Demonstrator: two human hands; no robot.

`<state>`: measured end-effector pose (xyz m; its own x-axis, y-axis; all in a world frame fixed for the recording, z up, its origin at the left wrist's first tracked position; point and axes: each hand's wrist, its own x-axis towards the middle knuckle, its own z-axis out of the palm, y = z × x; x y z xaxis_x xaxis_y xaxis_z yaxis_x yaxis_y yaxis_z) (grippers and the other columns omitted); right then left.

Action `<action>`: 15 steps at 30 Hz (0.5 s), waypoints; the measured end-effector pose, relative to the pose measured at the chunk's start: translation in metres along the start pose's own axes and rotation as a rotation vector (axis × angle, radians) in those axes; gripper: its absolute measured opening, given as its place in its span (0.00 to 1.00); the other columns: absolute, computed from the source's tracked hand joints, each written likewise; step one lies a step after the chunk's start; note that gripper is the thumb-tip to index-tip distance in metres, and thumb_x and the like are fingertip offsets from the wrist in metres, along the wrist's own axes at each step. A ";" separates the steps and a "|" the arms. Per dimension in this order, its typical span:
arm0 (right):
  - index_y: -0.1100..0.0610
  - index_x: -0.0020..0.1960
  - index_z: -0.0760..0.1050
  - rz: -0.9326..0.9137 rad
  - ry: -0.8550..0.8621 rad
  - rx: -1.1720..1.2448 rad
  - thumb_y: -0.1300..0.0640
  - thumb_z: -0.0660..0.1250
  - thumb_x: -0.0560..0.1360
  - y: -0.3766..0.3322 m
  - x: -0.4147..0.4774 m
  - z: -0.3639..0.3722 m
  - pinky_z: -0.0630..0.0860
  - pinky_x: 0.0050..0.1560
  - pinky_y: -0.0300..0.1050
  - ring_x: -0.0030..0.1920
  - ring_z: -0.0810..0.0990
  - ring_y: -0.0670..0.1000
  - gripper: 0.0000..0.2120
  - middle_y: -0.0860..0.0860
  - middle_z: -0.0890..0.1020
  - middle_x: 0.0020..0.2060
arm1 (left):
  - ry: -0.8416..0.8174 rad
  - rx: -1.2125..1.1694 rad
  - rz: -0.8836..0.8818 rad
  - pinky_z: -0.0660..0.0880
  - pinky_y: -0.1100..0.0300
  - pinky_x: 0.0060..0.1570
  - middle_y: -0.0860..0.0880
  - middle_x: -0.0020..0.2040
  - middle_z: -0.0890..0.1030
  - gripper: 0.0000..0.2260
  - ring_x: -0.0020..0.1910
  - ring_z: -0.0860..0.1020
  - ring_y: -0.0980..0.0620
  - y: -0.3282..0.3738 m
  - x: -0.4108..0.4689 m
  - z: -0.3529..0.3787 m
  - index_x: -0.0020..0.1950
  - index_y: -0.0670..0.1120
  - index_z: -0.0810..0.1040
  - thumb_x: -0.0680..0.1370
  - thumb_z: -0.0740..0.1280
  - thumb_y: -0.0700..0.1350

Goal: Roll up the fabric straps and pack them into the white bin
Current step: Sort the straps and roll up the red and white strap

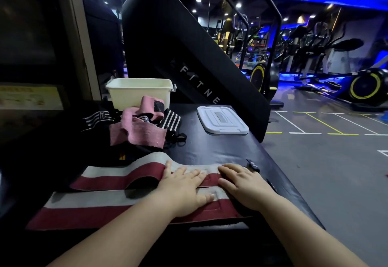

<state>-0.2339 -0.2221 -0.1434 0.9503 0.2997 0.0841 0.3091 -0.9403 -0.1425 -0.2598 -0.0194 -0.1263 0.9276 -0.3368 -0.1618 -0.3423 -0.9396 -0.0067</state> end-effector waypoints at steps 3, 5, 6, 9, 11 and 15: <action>0.43 0.74 0.63 0.012 -0.003 -0.005 0.35 0.52 0.79 0.004 0.000 -0.003 0.61 0.69 0.46 0.73 0.62 0.44 0.25 0.39 0.64 0.73 | 0.009 0.022 -0.065 0.33 0.36 0.70 0.56 0.80 0.51 0.34 0.79 0.46 0.49 -0.009 -0.009 0.000 0.79 0.58 0.49 0.77 0.46 0.71; 0.43 0.73 0.64 0.020 0.001 -0.013 0.35 0.52 0.79 0.005 0.000 -0.002 0.62 0.69 0.46 0.72 0.63 0.45 0.25 0.40 0.66 0.71 | 0.009 -0.029 -0.083 0.38 0.39 0.73 0.56 0.80 0.49 0.34 0.79 0.46 0.50 -0.021 -0.015 0.002 0.79 0.58 0.48 0.77 0.48 0.71; 0.43 0.73 0.64 0.024 0.001 -0.020 0.34 0.52 0.79 0.005 -0.001 -0.002 0.63 0.68 0.46 0.72 0.64 0.45 0.25 0.40 0.67 0.70 | 0.008 -0.067 -0.078 0.42 0.43 0.75 0.56 0.80 0.49 0.34 0.79 0.46 0.50 -0.027 -0.018 0.003 0.79 0.58 0.48 0.77 0.49 0.70; 0.43 0.70 0.66 0.044 -0.007 -0.043 0.34 0.53 0.78 0.002 -0.001 -0.003 0.64 0.67 0.47 0.69 0.66 0.47 0.24 0.41 0.69 0.67 | 0.028 -0.131 -0.045 0.45 0.51 0.75 0.57 0.80 0.47 0.32 0.79 0.45 0.53 -0.038 -0.022 0.008 0.79 0.58 0.48 0.78 0.52 0.68; 0.44 0.66 0.70 0.053 -0.017 -0.065 0.36 0.55 0.78 -0.005 0.003 -0.009 0.65 0.65 0.47 0.67 0.69 0.49 0.21 0.44 0.71 0.65 | 0.055 -0.141 -0.045 0.44 0.51 0.75 0.58 0.80 0.47 0.32 0.79 0.45 0.53 -0.041 -0.021 0.013 0.79 0.59 0.48 0.78 0.51 0.68; 0.50 0.64 0.73 0.029 0.071 0.014 0.50 0.59 0.78 -0.029 0.010 -0.017 0.70 0.61 0.45 0.65 0.71 0.51 0.16 0.47 0.72 0.64 | 0.094 -0.180 -0.048 0.45 0.49 0.75 0.60 0.79 0.49 0.31 0.78 0.45 0.54 -0.043 -0.019 0.019 0.79 0.60 0.50 0.78 0.51 0.68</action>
<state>-0.2342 -0.1942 -0.1221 0.9542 0.2593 0.1494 0.2821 -0.9460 -0.1599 -0.2651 0.0288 -0.1421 0.9548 -0.2880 -0.0729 -0.2732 -0.9476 0.1656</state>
